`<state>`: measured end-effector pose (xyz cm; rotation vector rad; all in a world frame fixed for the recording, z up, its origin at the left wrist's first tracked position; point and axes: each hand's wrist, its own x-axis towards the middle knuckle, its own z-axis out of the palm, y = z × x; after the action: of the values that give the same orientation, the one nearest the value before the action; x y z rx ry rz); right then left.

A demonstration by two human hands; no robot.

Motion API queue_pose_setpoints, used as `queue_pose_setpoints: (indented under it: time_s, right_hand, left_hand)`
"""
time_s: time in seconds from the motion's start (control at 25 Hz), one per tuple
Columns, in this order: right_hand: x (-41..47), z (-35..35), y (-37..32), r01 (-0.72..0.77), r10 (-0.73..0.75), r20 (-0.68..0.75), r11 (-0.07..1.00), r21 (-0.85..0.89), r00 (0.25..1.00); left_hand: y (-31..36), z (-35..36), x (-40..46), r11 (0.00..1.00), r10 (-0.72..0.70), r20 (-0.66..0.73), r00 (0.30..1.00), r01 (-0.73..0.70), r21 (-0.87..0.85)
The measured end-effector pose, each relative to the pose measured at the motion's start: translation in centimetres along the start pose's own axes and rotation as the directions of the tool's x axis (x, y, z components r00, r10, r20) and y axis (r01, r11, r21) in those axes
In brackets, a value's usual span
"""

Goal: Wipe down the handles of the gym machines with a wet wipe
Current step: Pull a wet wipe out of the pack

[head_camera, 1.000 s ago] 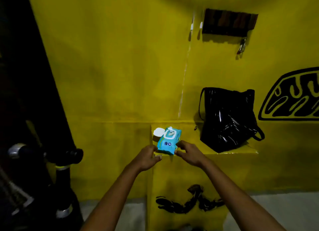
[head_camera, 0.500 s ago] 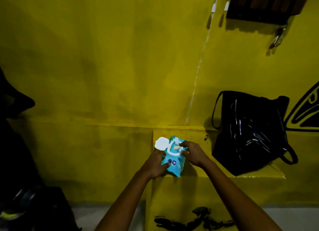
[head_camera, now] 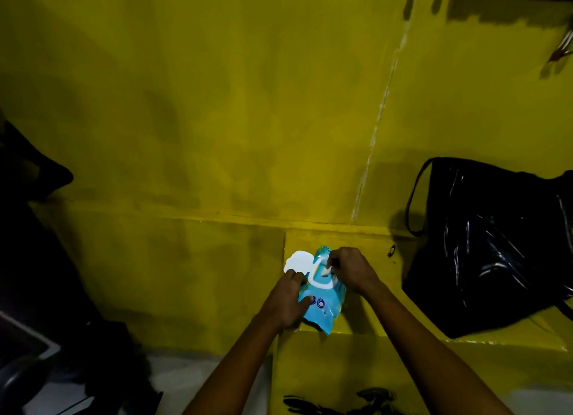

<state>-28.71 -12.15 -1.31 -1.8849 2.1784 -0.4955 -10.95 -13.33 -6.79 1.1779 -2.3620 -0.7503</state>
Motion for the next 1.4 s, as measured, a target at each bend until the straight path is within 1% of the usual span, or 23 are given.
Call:
queue_pose_setpoints:
  time_s: [0.12,0.32,0.44,0.52,0.64,0.76,0.84,1.0,1.08,1.24,1.32,1.4]
  right_hand:
    - [0.0,-0.9,0.1,0.034,-0.035,-0.044,0.999,-0.012,0.998]
    - [-0.2,-2.0,0.6,0.08,-0.071,-0.137,0.995,0.061,0.988]
    - [-0.6,-2.7,0.6,0.087,-0.023,-0.275,0.972,0.22,0.961]
    - [-0.8,-3.3,0.7,0.108,-0.007,-0.316,0.947,0.303,0.949]
    - [-1.4,-3.9,0.7,0.124,-0.013,-0.319,0.935,0.332,0.948]
    - [-2.5,-4.0,0.3,0.121,0.017,-0.308,0.898,0.422,0.951]
    - [-3.7,-4.1,-0.4,0.129,0.018,-0.291,0.868,0.479,0.957]
    - [-6.9,-4.4,-3.0,0.153,0.021,-0.269,0.779,0.608,0.963]
    - [-8.9,-4.5,-4.6,0.175,-0.013,-0.25,0.748,0.64,0.968]
    - [-13.4,-4.2,-8.8,0.243,-0.131,-0.215,0.702,0.669,0.968]
    - [-15.5,-4.2,-11.3,0.277,-0.2,-0.191,0.703,0.655,0.961]
    - [-17.3,-4.2,-13.5,0.299,-0.253,-0.168,0.686,0.663,0.953]
  left_hand:
    - [0.2,0.1,0.0,1.0,0.01,-0.011,1.0,-0.01,0.015]
    - [0.2,0.4,0.0,0.999,0.011,-0.03,1.0,-0.01,0.04]
    - [0.1,0.4,-0.1,0.998,0.037,-0.015,0.999,-0.036,0.05]
    - [0.0,0.4,0.0,0.998,0.038,-0.016,0.999,-0.037,0.057]
    - [0.0,0.2,-0.1,0.997,0.035,-0.019,0.999,-0.034,0.065]
    - [0.1,-0.4,-0.9,0.999,0.049,-0.038,0.998,-0.048,0.021]
    - [0.2,-1.2,-1.8,0.998,0.052,-0.082,0.995,-0.055,-0.041]
    - [1.3,-4.0,-4.7,0.984,0.039,-0.213,0.976,-0.075,-0.162]
    - [1.9,-5.4,-6.6,0.958,0.021,-0.247,0.969,-0.09,-0.273]
    - [2.7,-8.4,-11.4,0.885,-0.045,-0.28,0.959,-0.091,-0.456]
    - [3.0,-9.8,-14.3,0.865,-0.041,-0.285,0.958,-0.109,-0.49]
    - [3.1,-11.1,-17.1,0.863,-0.008,-0.282,0.959,-0.135,-0.487]
